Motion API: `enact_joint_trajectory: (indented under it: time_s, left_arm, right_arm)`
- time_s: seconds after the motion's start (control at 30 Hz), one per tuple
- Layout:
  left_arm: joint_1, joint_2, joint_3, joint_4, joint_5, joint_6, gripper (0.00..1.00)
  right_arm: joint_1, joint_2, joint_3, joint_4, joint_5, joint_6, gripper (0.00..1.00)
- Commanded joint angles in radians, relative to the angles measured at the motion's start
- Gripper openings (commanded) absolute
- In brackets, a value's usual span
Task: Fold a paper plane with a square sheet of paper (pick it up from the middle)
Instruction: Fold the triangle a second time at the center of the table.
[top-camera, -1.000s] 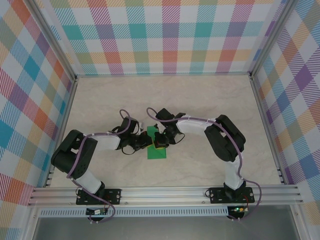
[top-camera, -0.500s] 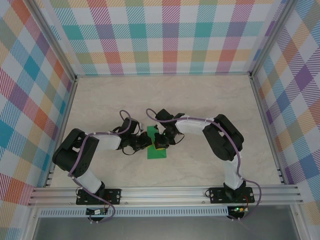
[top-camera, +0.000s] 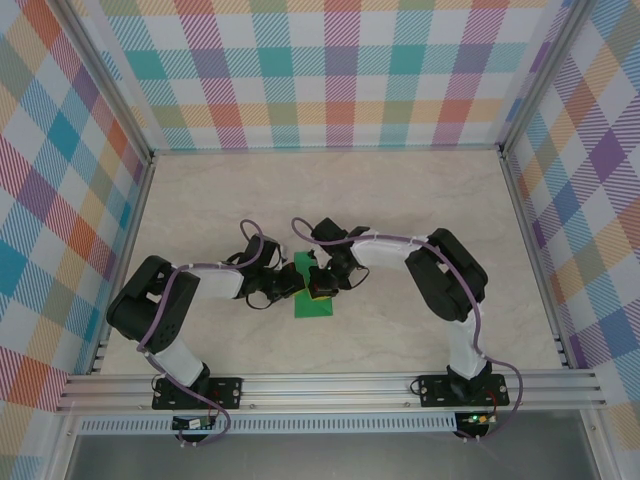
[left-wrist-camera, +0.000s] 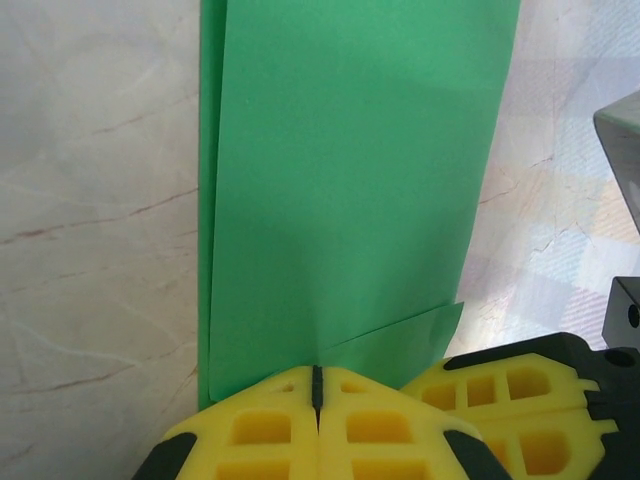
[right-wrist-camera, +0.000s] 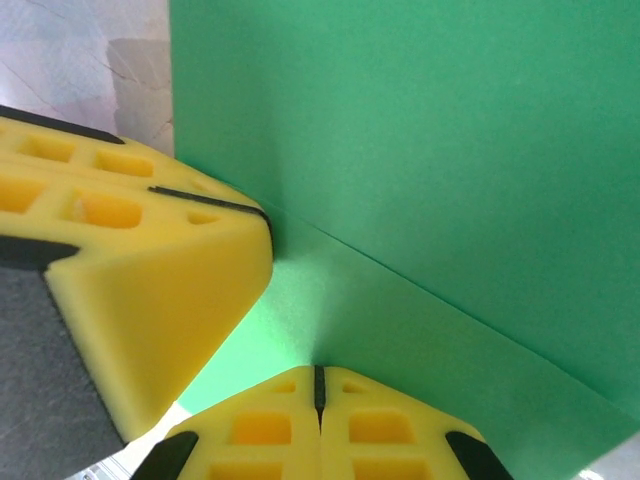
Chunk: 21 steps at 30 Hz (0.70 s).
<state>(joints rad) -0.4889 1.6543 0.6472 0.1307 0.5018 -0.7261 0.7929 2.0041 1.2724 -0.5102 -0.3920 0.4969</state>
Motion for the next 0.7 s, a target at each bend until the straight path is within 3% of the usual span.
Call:
enact_joint_trajectory:
  time_s: [0.0,0.17,0.43,0.67]
  left_arm:
    - [-0.008,0.046,-0.025,-0.127,-0.107,-0.004,0.00]
    - [-0.009,0.051,-0.062,-0.166,-0.176,-0.009,0.00]
    - [-0.008,0.068,-0.068,-0.155,-0.180,-0.022,0.00]
    - [-0.008,0.062,-0.055,-0.144,-0.160,-0.021,0.00]
  right_arm:
    - [0.008,-0.022,-0.079,-0.053,-0.018,-0.048,0.03]
    - [0.008,-0.071,-0.172,-0.045,-0.012,-0.071,0.03]
    - [0.008,-0.160,-0.322,-0.012,-0.041,-0.078,0.03]
    - [0.005,-0.246,-0.396,-0.046,0.033,-0.061,0.03]
